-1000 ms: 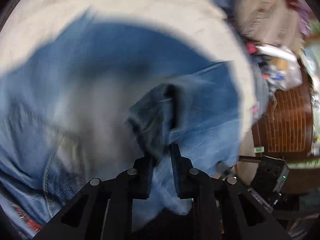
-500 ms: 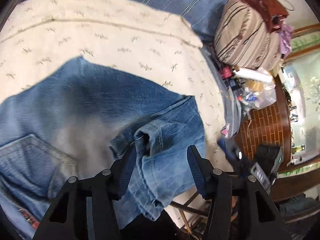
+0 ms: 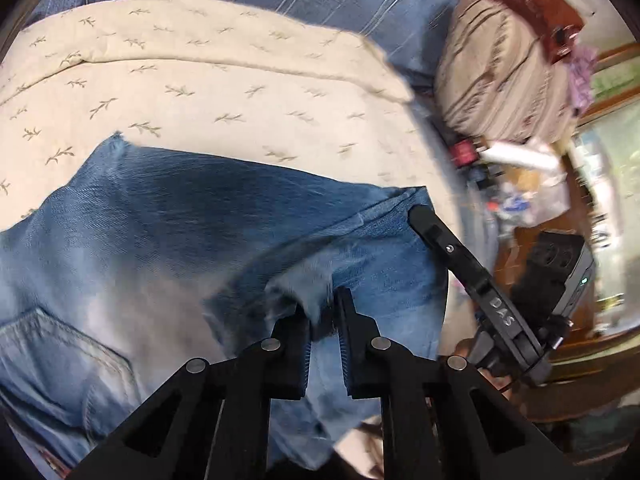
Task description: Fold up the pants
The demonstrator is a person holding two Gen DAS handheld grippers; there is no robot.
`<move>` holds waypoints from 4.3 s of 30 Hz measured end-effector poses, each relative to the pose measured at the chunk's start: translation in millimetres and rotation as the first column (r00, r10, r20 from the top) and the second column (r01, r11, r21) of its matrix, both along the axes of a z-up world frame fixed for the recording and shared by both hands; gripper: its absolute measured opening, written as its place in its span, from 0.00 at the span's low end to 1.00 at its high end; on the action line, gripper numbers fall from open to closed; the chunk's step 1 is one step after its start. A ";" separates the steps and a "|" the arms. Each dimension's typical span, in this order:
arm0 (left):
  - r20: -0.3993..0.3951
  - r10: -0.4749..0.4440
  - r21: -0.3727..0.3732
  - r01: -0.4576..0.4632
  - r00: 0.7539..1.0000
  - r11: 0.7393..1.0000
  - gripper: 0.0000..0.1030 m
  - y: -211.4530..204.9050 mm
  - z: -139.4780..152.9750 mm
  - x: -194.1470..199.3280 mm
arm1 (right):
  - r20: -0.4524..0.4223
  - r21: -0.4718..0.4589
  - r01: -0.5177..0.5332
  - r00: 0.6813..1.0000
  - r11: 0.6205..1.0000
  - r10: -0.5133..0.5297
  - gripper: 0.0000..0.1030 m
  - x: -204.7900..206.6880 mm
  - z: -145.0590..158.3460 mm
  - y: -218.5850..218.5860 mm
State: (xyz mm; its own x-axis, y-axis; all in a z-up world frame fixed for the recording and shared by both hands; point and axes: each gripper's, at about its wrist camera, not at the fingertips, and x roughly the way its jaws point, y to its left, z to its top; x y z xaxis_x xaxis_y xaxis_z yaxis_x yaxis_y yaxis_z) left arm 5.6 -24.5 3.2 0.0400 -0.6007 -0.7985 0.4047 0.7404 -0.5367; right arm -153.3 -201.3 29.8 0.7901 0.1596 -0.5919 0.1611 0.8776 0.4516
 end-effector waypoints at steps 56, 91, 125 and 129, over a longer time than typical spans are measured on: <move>0.056 -0.051 -0.017 0.052 0.997 0.999 0.26 -8.9 11.6 -9.2 | 0.103 0.461 0.027 0.991 0.887 -0.084 0.39 -97.1 -13.9 0.1; -0.047 0.089 0.017 -0.088 0.995 0.996 0.25 55.8 -43.5 9.6 | -0.082 0.102 0.050 0.996 0.994 -0.041 0.33 -39.7 -20.6 0.6; -0.271 0.354 -0.263 -0.423 0.895 0.867 0.61 399.7 -57.4 -16.9 | -0.243 -0.532 -0.608 0.777 0.590 0.581 0.63 -45.7 -8.1 401.3; -0.253 0.324 -0.259 -0.386 0.912 0.885 0.68 395.7 -57.2 -11.4 | -0.295 -0.556 -0.617 0.773 0.557 0.562 0.68 -34.2 -26.8 412.4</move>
State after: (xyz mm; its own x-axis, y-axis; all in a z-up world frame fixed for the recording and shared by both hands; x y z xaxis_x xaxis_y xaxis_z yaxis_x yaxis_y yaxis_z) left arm -5.9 371.3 -54.0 0.1563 -0.7854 -0.5990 0.0076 0.6073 -0.7944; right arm -187.5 211.0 3.0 0.5996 0.1706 -0.7819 -0.4841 0.8553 -0.1847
